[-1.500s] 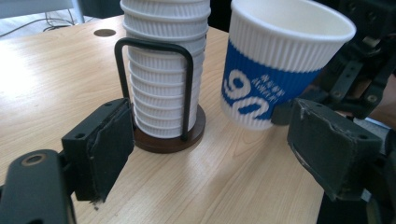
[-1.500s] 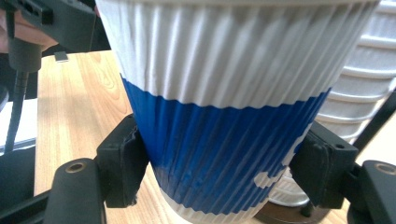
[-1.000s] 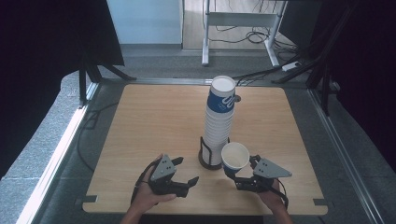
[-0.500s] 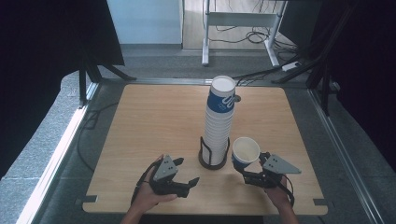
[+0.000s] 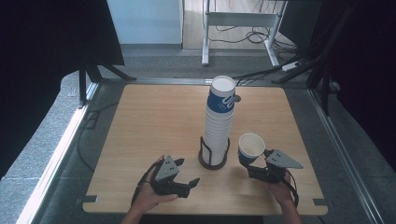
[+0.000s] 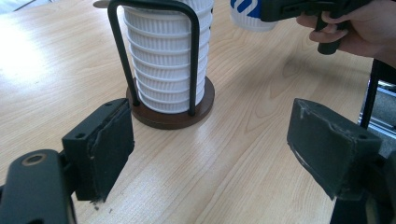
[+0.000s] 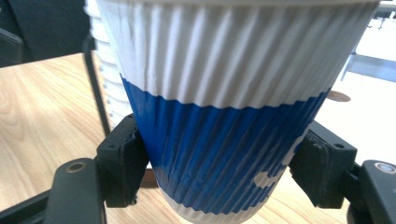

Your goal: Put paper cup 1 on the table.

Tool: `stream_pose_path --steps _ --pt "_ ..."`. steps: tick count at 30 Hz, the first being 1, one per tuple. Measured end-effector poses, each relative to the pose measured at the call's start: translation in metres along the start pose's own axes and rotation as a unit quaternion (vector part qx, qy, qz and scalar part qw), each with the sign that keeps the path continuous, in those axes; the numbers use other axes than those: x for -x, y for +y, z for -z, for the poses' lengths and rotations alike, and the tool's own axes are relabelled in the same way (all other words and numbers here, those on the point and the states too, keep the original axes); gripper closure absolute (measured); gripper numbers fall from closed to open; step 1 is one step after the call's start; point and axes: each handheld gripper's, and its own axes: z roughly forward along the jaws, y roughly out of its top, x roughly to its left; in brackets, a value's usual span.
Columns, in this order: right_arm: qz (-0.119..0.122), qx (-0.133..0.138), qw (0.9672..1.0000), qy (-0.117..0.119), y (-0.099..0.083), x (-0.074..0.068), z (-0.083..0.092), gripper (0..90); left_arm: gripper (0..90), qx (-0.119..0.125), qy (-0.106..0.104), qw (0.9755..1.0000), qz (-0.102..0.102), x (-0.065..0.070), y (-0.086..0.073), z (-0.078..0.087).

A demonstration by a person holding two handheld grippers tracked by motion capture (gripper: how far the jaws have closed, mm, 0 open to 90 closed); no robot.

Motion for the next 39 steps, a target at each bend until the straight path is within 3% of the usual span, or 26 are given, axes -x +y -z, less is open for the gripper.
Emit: stream_pose_path --steps 4,9,18,25,39 --pt "-0.008 -0.016 0.9998 -0.012 -0.007 0.008 -0.004 27.4 15.2 0.002 -0.009 0.9999 0.006 0.001 0.000 0.000" --pt "-0.014 -0.037 0.9988 -0.028 -0.012 0.015 -0.010 27.4 15.1 -0.001 -0.009 0.9999 -0.006 0.005 0.002 0.000" --pt "-0.023 -0.073 0.9957 -0.053 -0.022 0.029 -0.021 27.3 15.1 -0.003 -0.006 1.0000 0.000 0.001 0.000 -0.001" --pt "-0.035 -0.101 0.9913 -0.076 -0.028 0.036 -0.026 27.2 15.2 -0.007 -0.005 1.0000 -0.002 0.002 -0.001 -0.003" --pt "-0.047 -0.144 0.9843 -0.090 -0.028 0.040 -0.030 26.8 15.1 -0.009 -0.004 0.9999 -0.003 0.002 -0.001 -0.003"
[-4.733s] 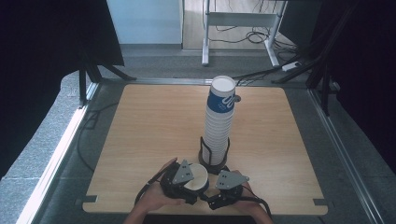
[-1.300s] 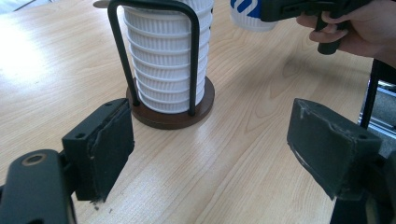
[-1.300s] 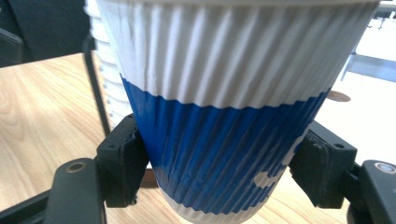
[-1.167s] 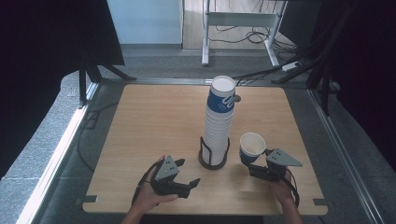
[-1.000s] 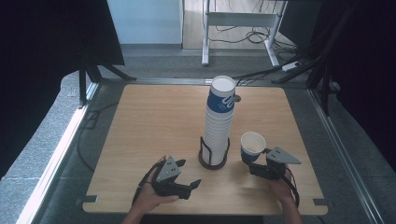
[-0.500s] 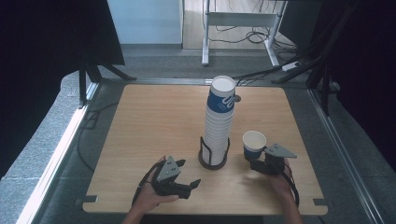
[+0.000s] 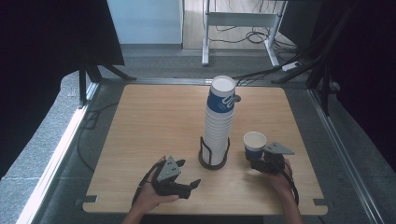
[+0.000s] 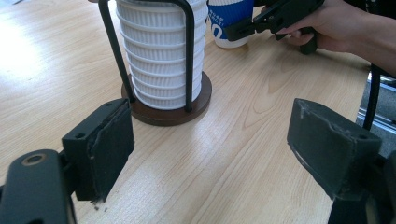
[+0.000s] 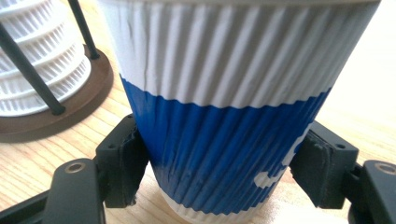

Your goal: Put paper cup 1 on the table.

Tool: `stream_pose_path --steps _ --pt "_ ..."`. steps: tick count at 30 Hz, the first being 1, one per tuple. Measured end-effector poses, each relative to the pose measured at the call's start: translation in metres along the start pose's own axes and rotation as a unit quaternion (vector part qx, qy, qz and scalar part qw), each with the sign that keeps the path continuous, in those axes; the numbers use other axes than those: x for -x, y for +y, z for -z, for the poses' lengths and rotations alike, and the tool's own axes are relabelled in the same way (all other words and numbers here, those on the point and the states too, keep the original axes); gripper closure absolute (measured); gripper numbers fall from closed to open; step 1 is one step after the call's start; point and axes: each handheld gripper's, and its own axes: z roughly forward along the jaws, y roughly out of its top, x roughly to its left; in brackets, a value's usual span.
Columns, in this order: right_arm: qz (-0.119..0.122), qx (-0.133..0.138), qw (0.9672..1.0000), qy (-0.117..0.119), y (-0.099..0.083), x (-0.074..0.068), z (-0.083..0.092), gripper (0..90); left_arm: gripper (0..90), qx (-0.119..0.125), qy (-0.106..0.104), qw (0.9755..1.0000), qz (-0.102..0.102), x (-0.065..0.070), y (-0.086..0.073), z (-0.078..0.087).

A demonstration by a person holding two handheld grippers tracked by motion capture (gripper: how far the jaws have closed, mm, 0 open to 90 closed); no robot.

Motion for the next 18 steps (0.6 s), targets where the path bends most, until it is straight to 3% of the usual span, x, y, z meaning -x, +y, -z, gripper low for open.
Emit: stream_pose_path --steps 8,13,18 --pt "0.000 -0.019 0.9998 -0.005 0.0005 0.0008 -0.0018 25.7 15.1 -0.002 0.000 1.0000 -0.002 0.0013 -0.0003 -0.0015" --pt "-0.002 -0.028 0.9996 -0.006 0.0007 -0.0008 -0.0029 15.8 15.1 -0.003 0.003 1.0000 -0.001 0.0007 -0.0008 -0.0021" --pt "-0.013 -0.024 0.9996 -0.013 0.0001 0.0000 -0.0008 12.6 15.0 -0.003 0.000 1.0000 0.003 0.0002 -0.0005 -0.0015"
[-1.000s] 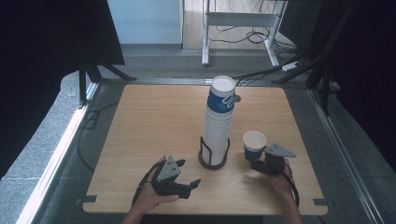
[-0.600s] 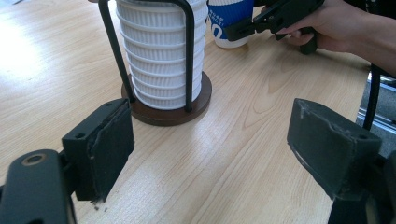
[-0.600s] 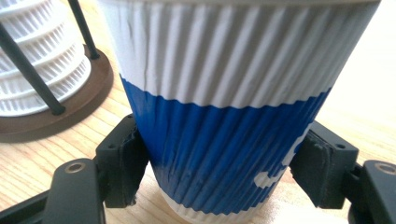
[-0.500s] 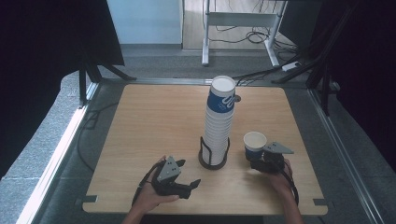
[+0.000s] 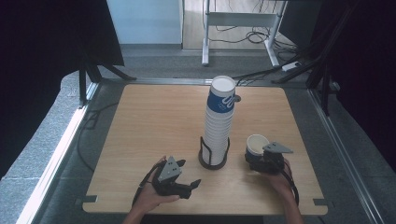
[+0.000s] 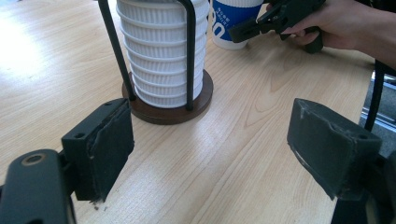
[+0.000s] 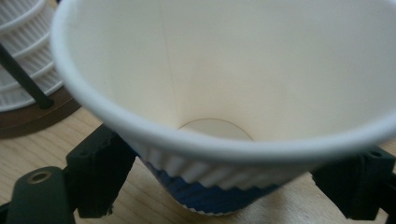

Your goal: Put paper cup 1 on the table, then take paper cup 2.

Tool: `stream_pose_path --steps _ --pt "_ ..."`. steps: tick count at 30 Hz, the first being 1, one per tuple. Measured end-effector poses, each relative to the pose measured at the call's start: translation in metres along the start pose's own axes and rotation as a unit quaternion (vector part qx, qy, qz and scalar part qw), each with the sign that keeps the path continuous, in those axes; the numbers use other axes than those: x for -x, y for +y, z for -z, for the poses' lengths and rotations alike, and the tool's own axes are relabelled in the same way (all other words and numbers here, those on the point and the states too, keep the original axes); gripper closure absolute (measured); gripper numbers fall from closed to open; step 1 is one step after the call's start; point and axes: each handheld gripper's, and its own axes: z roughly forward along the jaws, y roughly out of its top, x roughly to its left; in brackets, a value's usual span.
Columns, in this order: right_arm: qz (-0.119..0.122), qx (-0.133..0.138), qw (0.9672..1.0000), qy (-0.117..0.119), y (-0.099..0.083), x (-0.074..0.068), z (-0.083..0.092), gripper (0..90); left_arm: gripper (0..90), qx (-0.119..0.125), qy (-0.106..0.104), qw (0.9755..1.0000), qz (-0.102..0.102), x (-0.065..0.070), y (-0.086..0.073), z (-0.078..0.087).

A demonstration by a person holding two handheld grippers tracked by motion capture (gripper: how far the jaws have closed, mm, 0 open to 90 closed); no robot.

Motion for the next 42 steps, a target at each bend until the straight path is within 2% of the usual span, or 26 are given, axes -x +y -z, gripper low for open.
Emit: stream_pose_path --steps 1,2,5,8,9,11,13,16,19,20,21,23,26,29,31,34,38,42 --pt "-0.008 0.015 0.9998 0.002 -0.001 0.000 0.004 12.2 15.1 0.002 -0.004 1.0000 0.005 -0.001 0.000 0.000" --pt "-0.008 0.015 0.9998 0.002 -0.001 0.000 0.004 12.2 15.1 0.004 -0.009 0.9999 0.009 -0.001 0.001 0.001" --pt "-0.020 0.037 0.9991 0.007 -0.001 0.001 0.014 11.7 15.2 0.011 -0.004 0.9998 0.016 -0.003 0.001 0.003" --pt "-0.032 0.056 0.9979 0.009 -0.002 0.002 0.028 12.3 15.1 0.012 0.008 0.9997 0.022 -0.005 0.001 0.004" --pt "-0.046 0.074 0.9960 0.021 -0.001 0.003 0.037 13.3 16.2 0.011 0.016 0.9995 0.024 -0.006 0.001 0.004" --pt "-0.053 0.083 0.9948 0.027 -0.001 0.003 0.041 13.4 16.9 0.008 0.030 0.9990 0.032 -0.007 0.001 0.004" --pt "-0.051 0.102 0.9930 0.030 0.002 0.001 0.055 13.9 17.8 0.009 0.036 0.9986 0.038 -0.008 0.001 0.004" --pt "-0.048 0.115 0.9916 0.036 0.005 0.000 0.062 15.3 17.8 0.014 0.041 0.9982 0.042 -0.010 0.002 0.007" --pt "-0.035 0.133 0.9895 0.046 0.010 -0.005 0.073 17.4 17.8 0.023 0.036 0.9980 0.047 -0.012 0.002 0.009" --pt "-0.029 0.145 0.9875 0.056 0.015 -0.008 0.081 18.6 17.5 0.030 0.029 0.9979 0.050 -0.012 0.003 0.010" --pt "-0.029 0.145 0.9875 0.056 0.015 -0.008 0.081 18.6 17.6 0.030 0.029 0.9979 0.050 -0.012 0.003 0.010" --pt "-0.025 0.157 0.9848 0.070 0.020 -0.012 0.088 20.3 17.6 0.036 0.027 0.9975 0.053 -0.013 0.004 0.011" --pt "-0.011 0.172 0.9794 0.106 0.028 -0.021 0.097 22.3 17.7 0.045 0.025 0.9972 0.055 -0.013 0.008 0.012" --pt "-0.005 0.173 0.9775 0.120 0.031 -0.025 0.098 23.0 17.8 0.050 0.025 0.9971 0.051 -0.012 0.013 0.012" --pt "0.010 0.172 0.9767 0.128 0.033 -0.031 0.098 23.0 17.9 0.052 0.022 0.9972 0.049 -0.013 0.017 0.011" --pt "0.012 0.174 0.9760 0.131 0.034 -0.034 0.097 22.9 17.9 0.059 0.024 0.9972 0.039 -0.014 0.025 0.010" --pt "0.016 0.169 0.9759 0.138 0.035 -0.037 0.094 22.6 16.6 0.074 0.015 0.9965 0.036 -0.018 0.036 0.010" --pt "0.021 0.165 0.9759 0.141 0.036 -0.040 0.093 22.3 15.9 0.074 0.014 0.9964 0.040 -0.023 0.047 0.004"
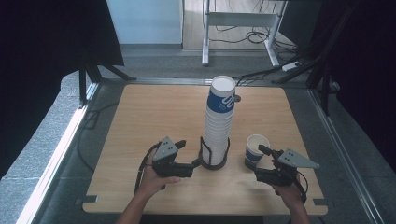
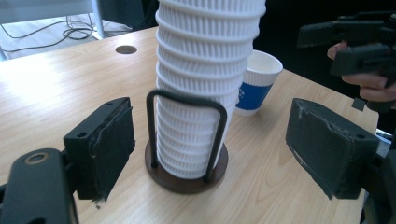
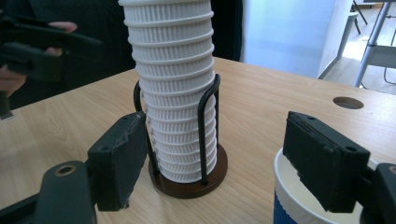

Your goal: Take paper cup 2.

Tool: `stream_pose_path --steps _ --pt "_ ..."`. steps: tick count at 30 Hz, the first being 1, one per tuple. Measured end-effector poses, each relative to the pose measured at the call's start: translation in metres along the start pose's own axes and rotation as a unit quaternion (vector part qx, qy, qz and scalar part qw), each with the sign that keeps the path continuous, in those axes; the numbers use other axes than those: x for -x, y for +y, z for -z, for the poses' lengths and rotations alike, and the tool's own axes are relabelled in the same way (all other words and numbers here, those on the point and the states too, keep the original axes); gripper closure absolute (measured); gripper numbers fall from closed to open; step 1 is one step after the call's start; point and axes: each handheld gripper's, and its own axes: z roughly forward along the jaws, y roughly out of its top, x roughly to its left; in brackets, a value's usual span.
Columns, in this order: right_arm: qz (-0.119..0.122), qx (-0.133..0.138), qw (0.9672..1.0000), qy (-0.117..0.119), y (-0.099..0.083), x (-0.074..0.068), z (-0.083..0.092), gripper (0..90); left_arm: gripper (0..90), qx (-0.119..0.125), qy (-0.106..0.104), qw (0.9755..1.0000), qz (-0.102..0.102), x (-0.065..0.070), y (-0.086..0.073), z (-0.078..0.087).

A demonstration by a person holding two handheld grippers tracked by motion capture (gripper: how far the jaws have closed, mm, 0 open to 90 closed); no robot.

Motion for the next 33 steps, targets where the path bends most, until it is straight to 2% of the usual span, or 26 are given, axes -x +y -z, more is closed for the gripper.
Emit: stream_pose_path --steps 5,11,13,21,25,28,31,33 --pt "0.004 0.001 1.0000 0.003 0.001 -0.001 0.000 22.4 15.9 0.001 -0.008 0.9999 -0.014 -0.002 0.014 -0.009" --pt "0.009 -0.001 0.9999 0.005 0.001 -0.001 -0.001 22.4 15.3 0.009 -0.021 0.9996 -0.020 -0.004 0.029 -0.016" --pt "0.011 -0.002 0.9999 0.006 0.001 -0.002 -0.001 22.3 14.4 0.013 -0.021 0.9996 -0.016 -0.006 0.035 -0.020" --pt "0.005 0.001 0.9999 0.014 0.001 -0.002 -0.002 22.3 9.9 0.004 -0.019 0.9997 -0.014 -0.011 0.042 -0.032" --pt "0.008 -0.001 0.9998 0.018 0.001 -0.004 -0.005 22.1 6.7 -0.001 -0.020 0.9996 -0.019 -0.011 0.046 -0.041" --pt "0.009 -0.003 0.9998 0.019 0.001 -0.005 -0.005 22.2 5.7 0.000 -0.030 0.9992 -0.025 -0.012 0.050 -0.048" --pt "0.005 -0.004 0.9997 0.024 0.001 -0.005 -0.006 22.3 4.4 -0.002 -0.024 0.9991 -0.035 -0.010 0.053 -0.055" --pt "0.005 -0.003 0.9997 0.025 0.001 -0.005 -0.006 22.2 4.4 -0.003 -0.029 0.9989 -0.037 -0.009 0.055 -0.061"
